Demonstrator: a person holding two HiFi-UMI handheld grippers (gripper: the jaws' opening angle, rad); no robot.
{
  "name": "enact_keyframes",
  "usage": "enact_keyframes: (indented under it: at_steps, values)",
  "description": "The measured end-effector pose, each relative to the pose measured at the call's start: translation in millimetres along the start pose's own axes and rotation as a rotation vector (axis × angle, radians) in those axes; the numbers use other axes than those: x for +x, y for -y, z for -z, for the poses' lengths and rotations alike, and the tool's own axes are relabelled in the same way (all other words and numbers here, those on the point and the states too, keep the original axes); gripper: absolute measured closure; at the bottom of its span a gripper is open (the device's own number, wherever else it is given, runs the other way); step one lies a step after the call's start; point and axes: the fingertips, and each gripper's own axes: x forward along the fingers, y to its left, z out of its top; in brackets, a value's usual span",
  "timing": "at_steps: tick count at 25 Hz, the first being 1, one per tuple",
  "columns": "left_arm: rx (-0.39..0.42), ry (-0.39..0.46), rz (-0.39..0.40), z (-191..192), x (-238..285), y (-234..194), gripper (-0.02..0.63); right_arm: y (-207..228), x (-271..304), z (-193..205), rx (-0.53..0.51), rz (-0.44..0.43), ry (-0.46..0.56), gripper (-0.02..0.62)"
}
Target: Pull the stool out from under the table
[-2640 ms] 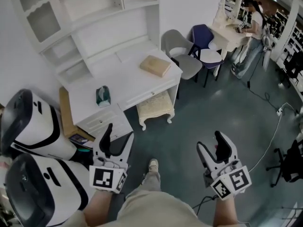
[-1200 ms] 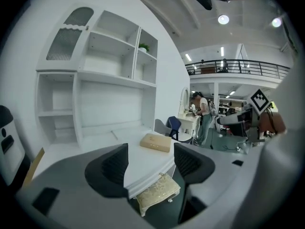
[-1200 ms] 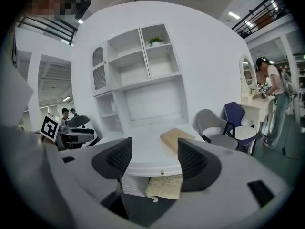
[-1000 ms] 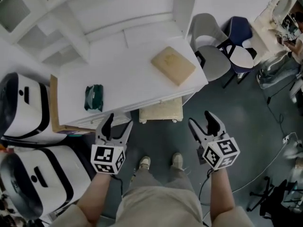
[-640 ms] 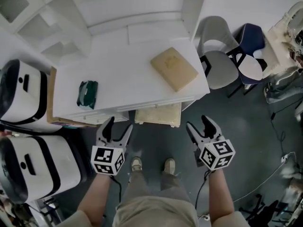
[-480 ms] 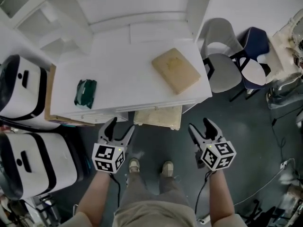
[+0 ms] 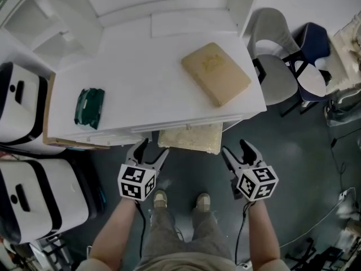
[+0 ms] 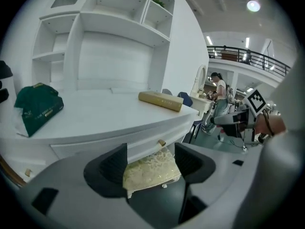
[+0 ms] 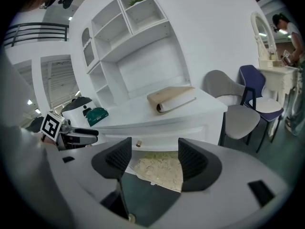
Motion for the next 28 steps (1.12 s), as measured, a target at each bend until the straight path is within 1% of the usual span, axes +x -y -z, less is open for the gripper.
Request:
enact_keyframes:
  at_steps: [8,13,18,21,25,28]
  values:
    - [-0.021,-0.047,0.025,59,39,-28,0.286,19,40,52,0.008,0.025,-0.027,0.291]
    - [-0.028,-0.057,0.035,84,61,-44,0.284,36,60,77,0.042,0.051,-0.023,0.291]
    - [-0.045,-0.017,0.066,103,88,-46,0.268,49,83,98,0.055,0.055,-0.021,0.288]
    - [-0.056,-0.018,0.075,121,108,-54,0.248,55,102,115,0.053,0.046,-0.036,0.284]
    - [-0.099,-0.026,0.072,146,138,-70,0.233,62,128,140,0.062,0.026,-0.07,0.278]
    - [-0.166,-0.015,0.078,160,159,-83,0.229,71,151,163,0.103,0.021,-0.093,0.268]
